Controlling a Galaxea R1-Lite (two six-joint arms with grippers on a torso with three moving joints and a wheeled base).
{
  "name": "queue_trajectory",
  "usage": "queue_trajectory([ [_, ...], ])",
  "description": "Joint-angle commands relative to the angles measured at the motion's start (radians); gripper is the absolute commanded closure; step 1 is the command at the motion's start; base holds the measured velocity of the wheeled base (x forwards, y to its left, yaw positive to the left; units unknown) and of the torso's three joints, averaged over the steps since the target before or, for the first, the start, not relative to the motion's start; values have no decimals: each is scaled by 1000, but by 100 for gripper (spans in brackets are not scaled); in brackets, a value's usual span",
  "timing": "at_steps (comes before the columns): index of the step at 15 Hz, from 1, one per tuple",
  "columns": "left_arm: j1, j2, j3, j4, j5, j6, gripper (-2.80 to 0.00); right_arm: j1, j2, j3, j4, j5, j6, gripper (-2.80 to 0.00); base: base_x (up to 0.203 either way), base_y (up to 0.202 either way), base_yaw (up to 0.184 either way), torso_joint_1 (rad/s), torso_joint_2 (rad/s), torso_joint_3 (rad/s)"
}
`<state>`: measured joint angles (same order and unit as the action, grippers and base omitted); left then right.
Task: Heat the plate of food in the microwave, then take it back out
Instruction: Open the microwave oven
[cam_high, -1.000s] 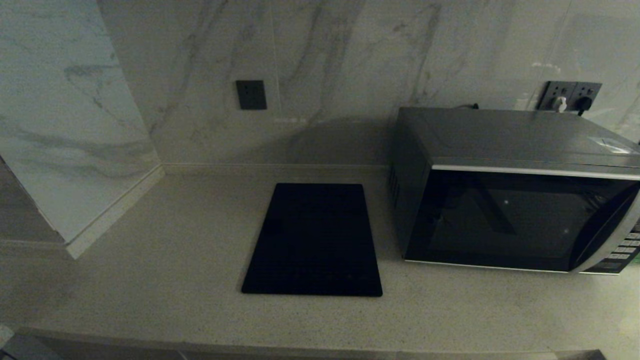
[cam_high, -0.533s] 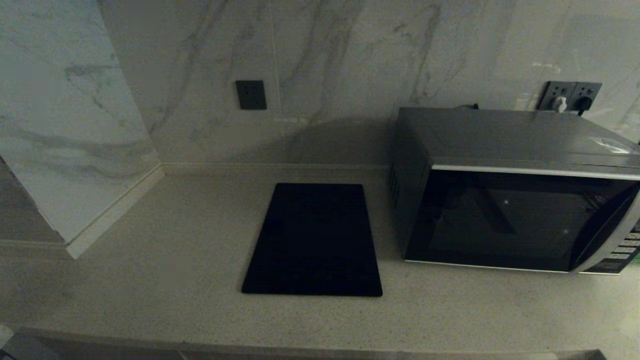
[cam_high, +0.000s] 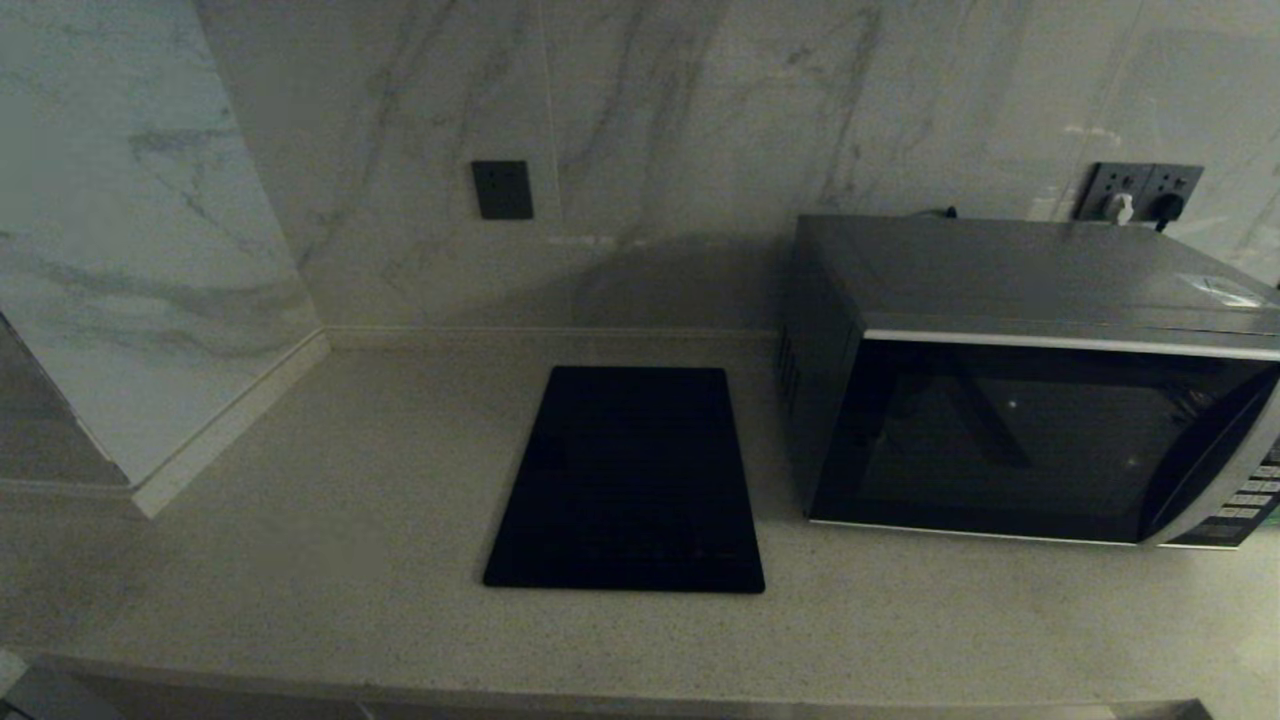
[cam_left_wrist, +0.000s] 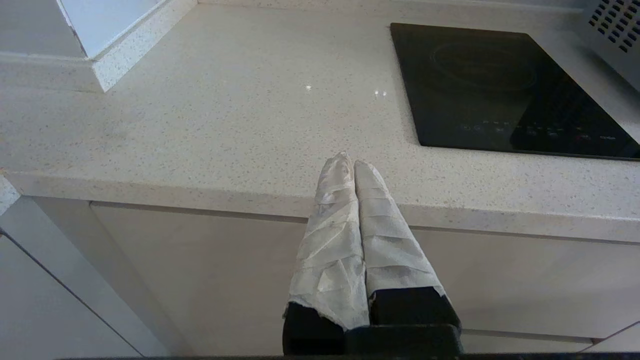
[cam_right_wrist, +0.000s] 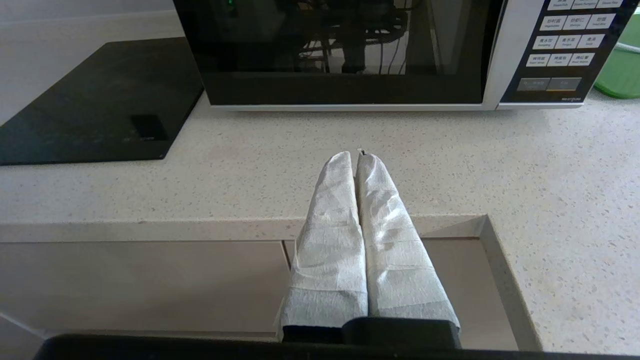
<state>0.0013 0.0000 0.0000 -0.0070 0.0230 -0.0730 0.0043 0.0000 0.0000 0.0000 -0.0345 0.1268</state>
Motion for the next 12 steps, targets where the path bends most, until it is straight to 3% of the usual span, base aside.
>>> queue_trajectory([
  [1, 0, 0, 0, -1, 0, -1, 0, 0, 2, 2, 0, -1, 1, 0, 0, 0, 0, 0, 0, 0],
  [12, 0, 0, 0, -1, 0, -1, 0, 0, 2, 2, 0, -1, 1, 0, 0, 0, 0, 0, 0, 0],
])
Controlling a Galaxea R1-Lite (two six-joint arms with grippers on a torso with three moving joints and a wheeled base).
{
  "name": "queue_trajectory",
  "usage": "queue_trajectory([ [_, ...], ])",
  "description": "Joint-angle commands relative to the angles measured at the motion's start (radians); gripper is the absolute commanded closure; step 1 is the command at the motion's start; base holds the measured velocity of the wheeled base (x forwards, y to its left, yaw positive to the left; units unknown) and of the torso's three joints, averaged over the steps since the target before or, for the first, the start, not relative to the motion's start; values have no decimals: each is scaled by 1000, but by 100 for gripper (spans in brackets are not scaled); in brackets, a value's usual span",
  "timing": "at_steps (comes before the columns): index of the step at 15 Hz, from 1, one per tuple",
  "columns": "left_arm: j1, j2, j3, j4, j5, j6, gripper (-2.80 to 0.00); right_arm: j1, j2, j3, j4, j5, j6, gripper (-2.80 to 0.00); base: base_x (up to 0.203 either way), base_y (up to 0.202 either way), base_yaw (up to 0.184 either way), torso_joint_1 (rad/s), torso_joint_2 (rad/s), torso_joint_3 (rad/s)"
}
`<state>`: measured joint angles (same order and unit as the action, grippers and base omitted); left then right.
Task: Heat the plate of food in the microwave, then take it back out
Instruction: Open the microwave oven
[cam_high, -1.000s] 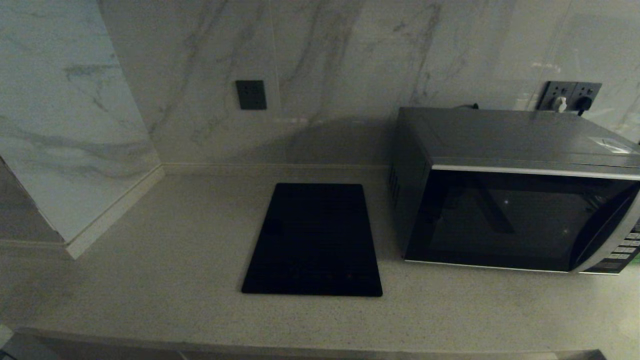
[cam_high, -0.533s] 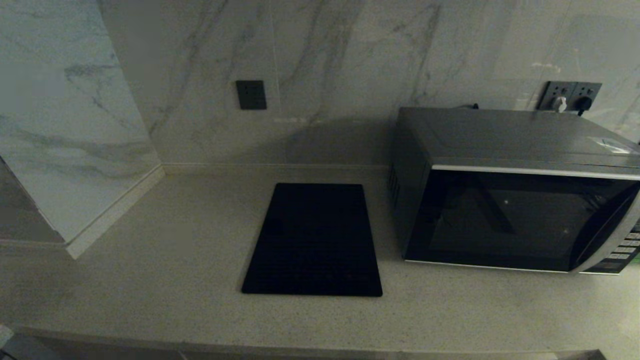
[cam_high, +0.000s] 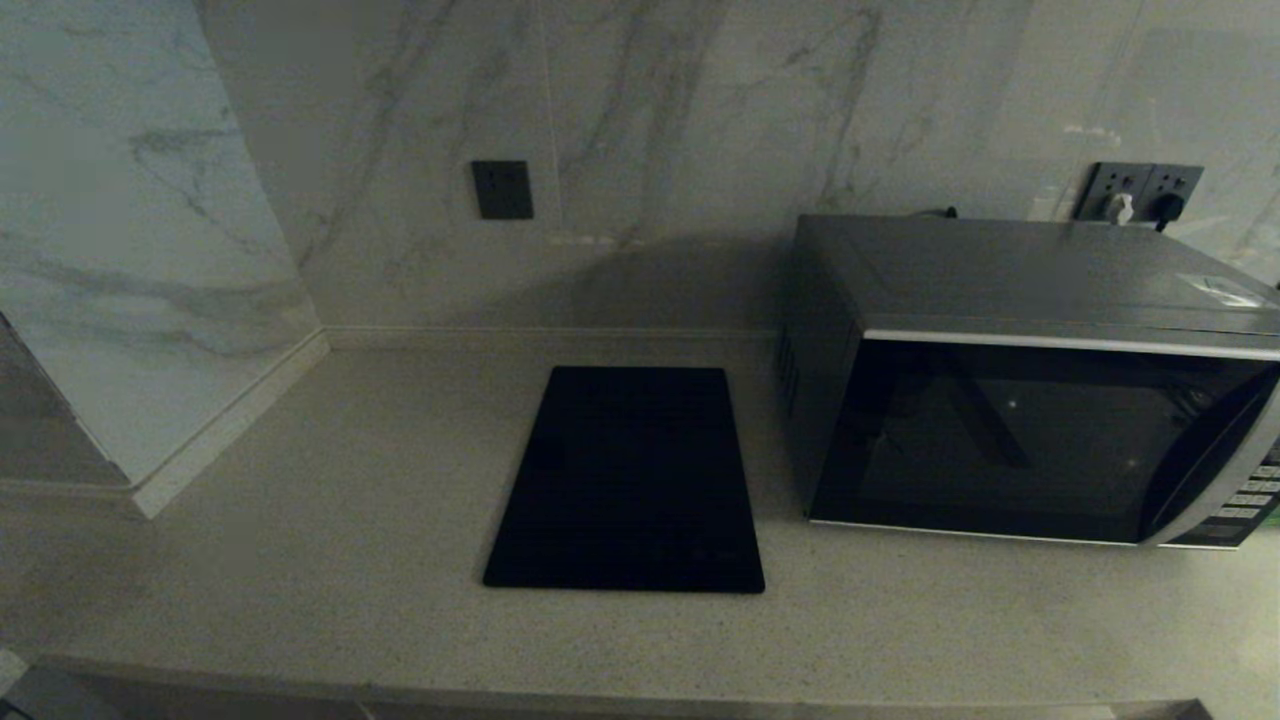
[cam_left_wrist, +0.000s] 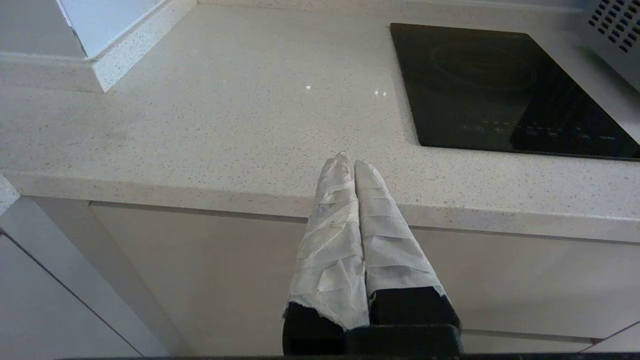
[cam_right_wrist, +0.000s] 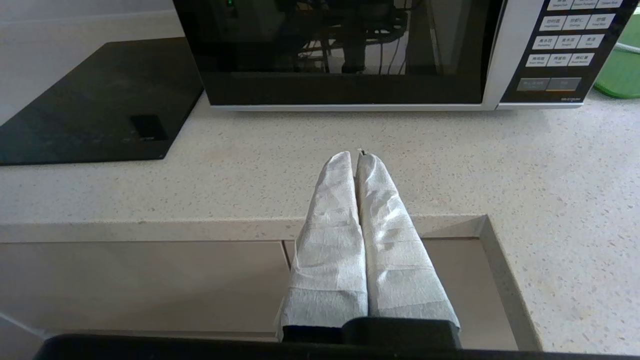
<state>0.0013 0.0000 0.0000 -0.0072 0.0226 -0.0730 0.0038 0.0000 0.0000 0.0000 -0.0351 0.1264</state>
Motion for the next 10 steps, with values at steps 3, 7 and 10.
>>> queue_trajectory([
  [3, 0, 1, 0, 0, 0, -1, 0, 1, 2, 2, 0, 0, 1, 0, 0, 0, 0, 0, 0, 0],
  [7, 0, 0, 0, 0, 0, -1, 0, 1, 2, 2, 0, 0, 1, 0, 0, 0, 0, 0, 0, 0],
  [10, 0, 1, 0, 0, 0, -1, 0, 1, 2, 2, 0, 0, 1, 0, 0, 0, 0, 0, 0, 0],
])
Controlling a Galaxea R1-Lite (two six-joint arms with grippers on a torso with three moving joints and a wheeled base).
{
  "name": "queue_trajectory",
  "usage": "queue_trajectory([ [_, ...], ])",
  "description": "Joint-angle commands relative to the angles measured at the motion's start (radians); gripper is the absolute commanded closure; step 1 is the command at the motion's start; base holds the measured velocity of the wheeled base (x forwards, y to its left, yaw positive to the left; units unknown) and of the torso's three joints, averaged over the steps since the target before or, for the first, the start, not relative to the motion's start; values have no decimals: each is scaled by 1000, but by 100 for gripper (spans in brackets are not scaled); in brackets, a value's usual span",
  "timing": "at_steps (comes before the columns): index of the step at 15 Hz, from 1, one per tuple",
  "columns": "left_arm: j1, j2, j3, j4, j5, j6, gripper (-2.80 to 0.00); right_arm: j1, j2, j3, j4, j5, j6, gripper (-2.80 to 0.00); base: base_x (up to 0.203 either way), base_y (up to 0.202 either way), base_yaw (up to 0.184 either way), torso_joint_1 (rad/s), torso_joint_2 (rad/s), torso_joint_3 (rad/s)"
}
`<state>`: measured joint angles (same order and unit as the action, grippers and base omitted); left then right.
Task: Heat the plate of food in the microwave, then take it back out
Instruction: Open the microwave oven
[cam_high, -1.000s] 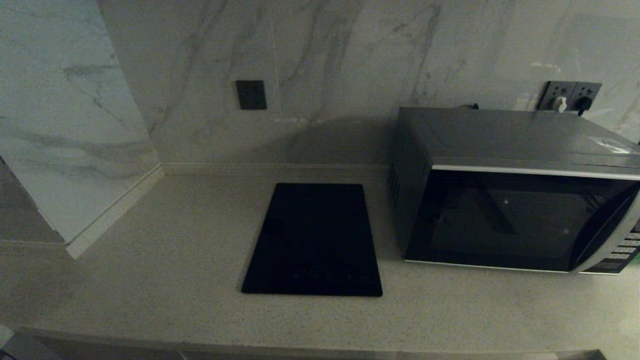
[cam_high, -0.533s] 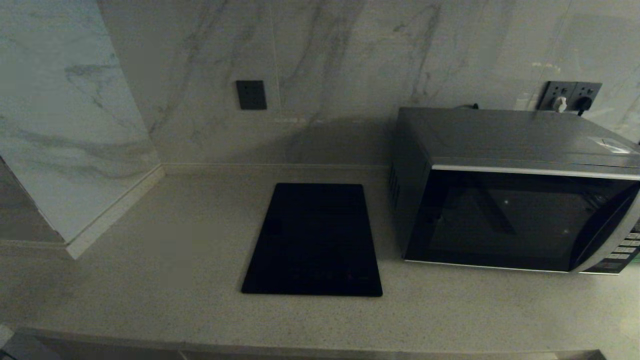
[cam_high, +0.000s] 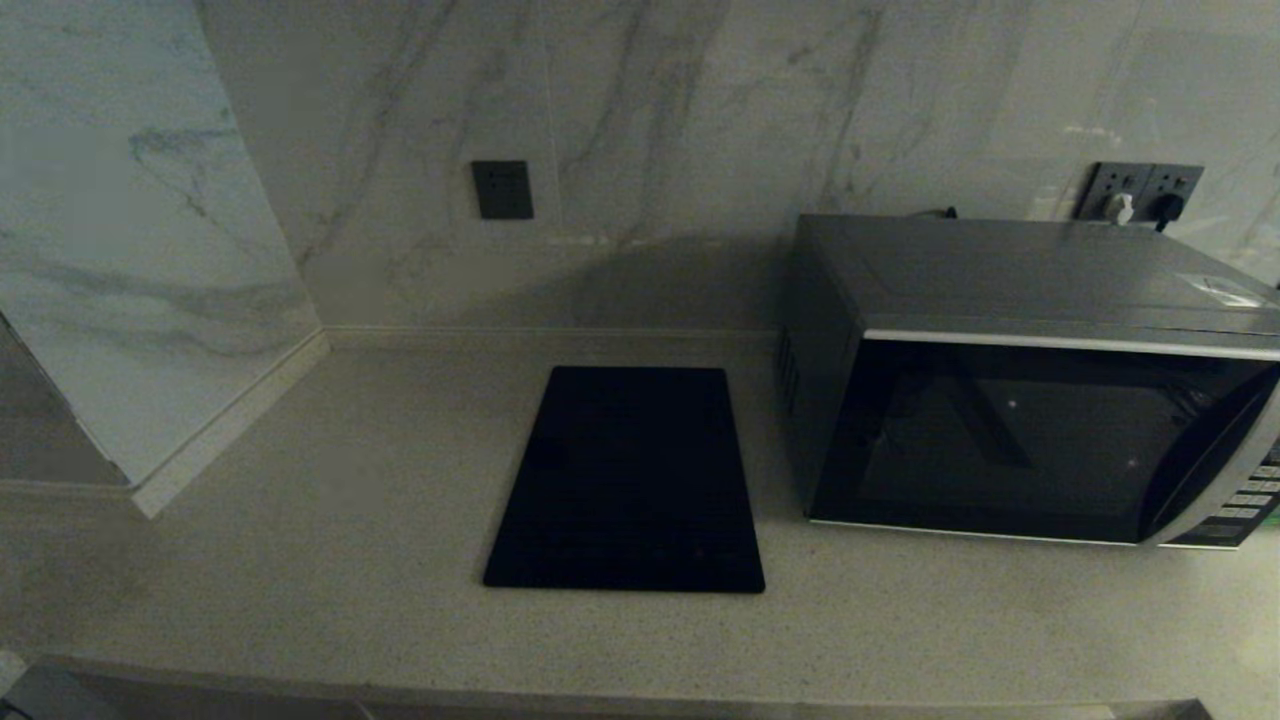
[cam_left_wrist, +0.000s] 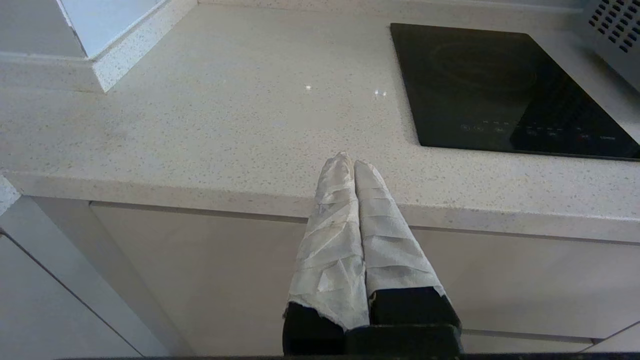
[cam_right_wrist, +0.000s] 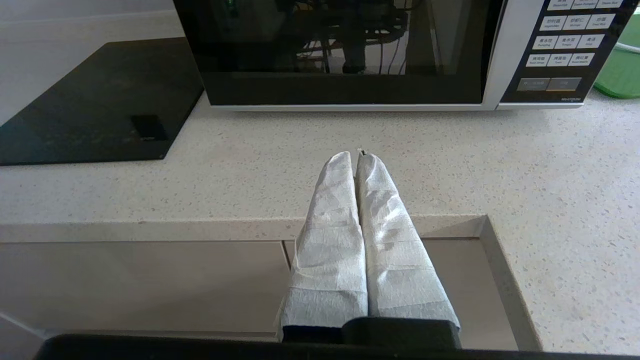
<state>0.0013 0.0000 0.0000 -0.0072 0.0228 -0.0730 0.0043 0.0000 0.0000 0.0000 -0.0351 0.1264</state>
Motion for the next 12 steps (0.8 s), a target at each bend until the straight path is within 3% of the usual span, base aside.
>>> queue_trajectory([
  [1, 0, 1, 0, 0, 0, -1, 0, 0, 2, 2, 0, 1, 1, 0, 0, 0, 0, 0, 0, 0],
  [12, 0, 2, 0, 0, 0, -1, 0, 0, 2, 2, 0, 0, 1, 0, 0, 0, 0, 0, 0, 0],
])
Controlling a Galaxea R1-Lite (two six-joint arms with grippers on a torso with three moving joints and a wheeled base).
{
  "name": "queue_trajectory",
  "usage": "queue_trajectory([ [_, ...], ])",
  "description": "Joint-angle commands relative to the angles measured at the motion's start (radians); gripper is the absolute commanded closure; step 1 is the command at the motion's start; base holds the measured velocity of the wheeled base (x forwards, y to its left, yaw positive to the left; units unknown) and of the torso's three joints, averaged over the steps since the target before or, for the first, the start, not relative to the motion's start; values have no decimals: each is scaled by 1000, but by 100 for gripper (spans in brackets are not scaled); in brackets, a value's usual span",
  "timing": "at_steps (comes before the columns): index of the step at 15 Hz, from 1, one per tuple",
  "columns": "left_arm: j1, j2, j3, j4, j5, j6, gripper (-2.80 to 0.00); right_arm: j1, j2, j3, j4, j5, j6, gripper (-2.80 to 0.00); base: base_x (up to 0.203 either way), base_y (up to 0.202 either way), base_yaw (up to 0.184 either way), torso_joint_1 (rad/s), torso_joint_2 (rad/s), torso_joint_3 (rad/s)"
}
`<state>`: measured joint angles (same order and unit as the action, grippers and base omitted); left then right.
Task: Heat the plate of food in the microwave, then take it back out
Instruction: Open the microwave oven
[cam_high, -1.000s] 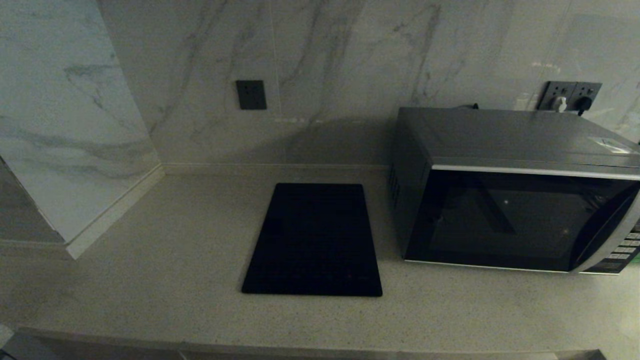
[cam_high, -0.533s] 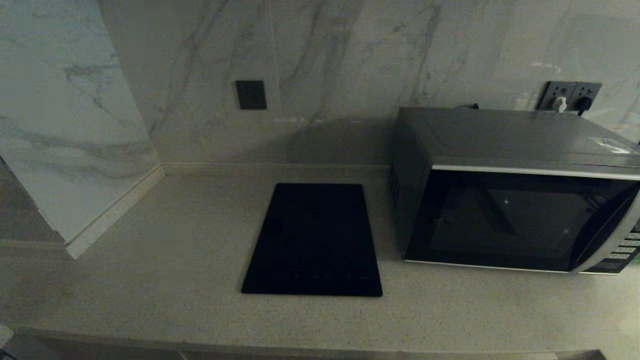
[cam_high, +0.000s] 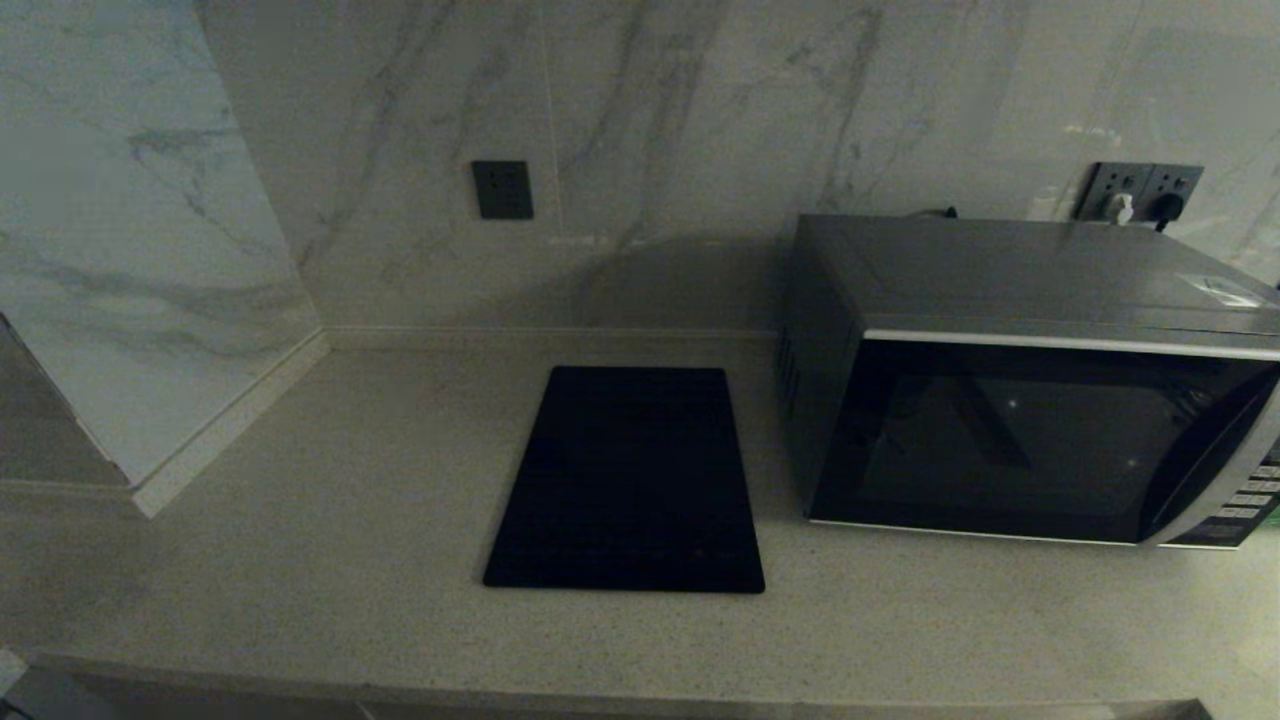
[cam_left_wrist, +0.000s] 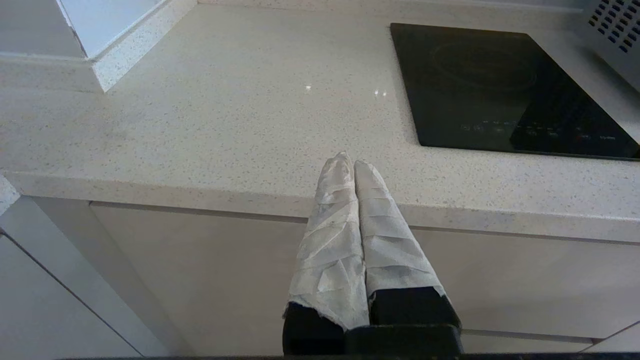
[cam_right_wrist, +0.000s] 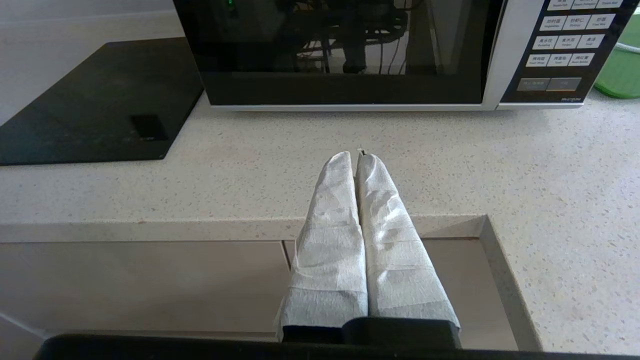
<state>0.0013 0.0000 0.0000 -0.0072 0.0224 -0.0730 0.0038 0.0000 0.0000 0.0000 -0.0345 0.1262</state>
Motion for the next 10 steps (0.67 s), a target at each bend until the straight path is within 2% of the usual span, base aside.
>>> queue_trajectory([
  [1, 1, 1, 0, 0, 1, -1, 0, 1, 2, 2, 0, -1, 1, 0, 0, 0, 0, 0, 0, 0],
  [10, 0, 1, 0, 0, 1, -1, 0, 1, 2, 2, 0, -1, 1, 0, 0, 0, 0, 0, 0, 0],
])
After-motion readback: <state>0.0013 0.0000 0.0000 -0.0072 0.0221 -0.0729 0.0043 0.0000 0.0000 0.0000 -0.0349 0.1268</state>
